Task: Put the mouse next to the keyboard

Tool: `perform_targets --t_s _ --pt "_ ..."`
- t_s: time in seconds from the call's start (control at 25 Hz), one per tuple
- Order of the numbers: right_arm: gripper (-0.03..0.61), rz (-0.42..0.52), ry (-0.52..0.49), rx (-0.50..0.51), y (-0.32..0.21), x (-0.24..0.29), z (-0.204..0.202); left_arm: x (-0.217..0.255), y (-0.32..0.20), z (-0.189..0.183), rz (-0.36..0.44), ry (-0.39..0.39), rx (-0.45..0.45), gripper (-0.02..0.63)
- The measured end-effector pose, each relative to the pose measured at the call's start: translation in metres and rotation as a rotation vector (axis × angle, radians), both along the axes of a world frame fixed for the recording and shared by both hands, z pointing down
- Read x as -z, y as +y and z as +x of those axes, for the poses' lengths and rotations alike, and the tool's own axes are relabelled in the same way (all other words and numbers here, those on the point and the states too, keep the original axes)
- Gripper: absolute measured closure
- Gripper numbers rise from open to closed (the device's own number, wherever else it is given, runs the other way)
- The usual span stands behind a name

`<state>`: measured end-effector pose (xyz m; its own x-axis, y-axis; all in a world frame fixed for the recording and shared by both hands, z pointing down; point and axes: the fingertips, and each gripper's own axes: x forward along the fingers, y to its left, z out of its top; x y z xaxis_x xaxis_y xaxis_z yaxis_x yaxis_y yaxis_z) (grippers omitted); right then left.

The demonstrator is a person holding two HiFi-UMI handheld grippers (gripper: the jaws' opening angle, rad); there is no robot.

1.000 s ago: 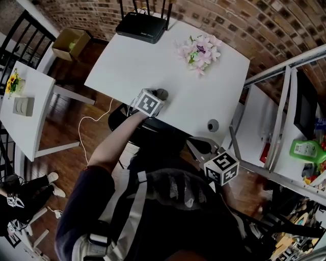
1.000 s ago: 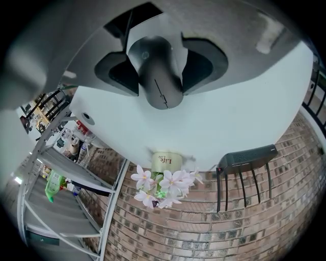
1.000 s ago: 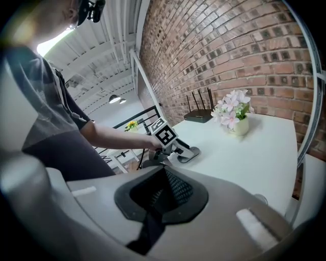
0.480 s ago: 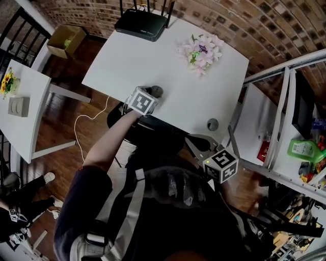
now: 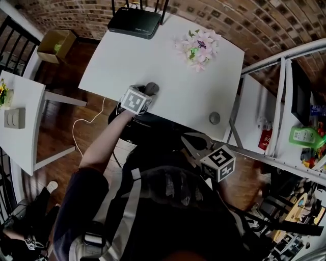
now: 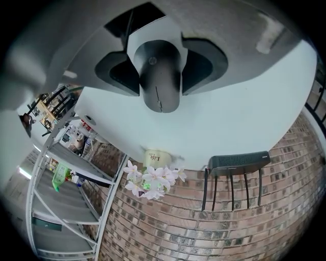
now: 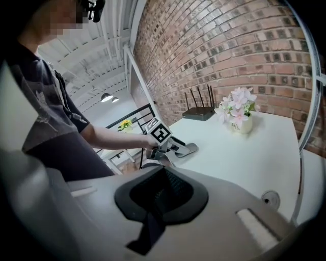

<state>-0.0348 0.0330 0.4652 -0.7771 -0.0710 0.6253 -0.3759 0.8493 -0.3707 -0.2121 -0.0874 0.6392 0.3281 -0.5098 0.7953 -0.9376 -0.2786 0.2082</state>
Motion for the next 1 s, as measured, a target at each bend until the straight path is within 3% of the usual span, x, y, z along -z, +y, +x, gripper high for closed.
perform_targets --t_s 0.4,0.76,1.0 --pt "0.573 -0.01 -0.031 -0.093 0.003 -0.002 0.011 0.0 -0.001 -0.004 0.025 0.011 -0.015 0.364" --pt "0.574 -0.005 -0.105 -0.059 -0.012 0.003 0.038 0.002 -0.003 -0.027 0.013 0.023 0.188 0.363" --pt "0.574 -0.132 -0.169 -0.058 -0.002 -0.007 0.048 0.001 -0.004 -0.037 0.002 0.011 0.258 0.362"
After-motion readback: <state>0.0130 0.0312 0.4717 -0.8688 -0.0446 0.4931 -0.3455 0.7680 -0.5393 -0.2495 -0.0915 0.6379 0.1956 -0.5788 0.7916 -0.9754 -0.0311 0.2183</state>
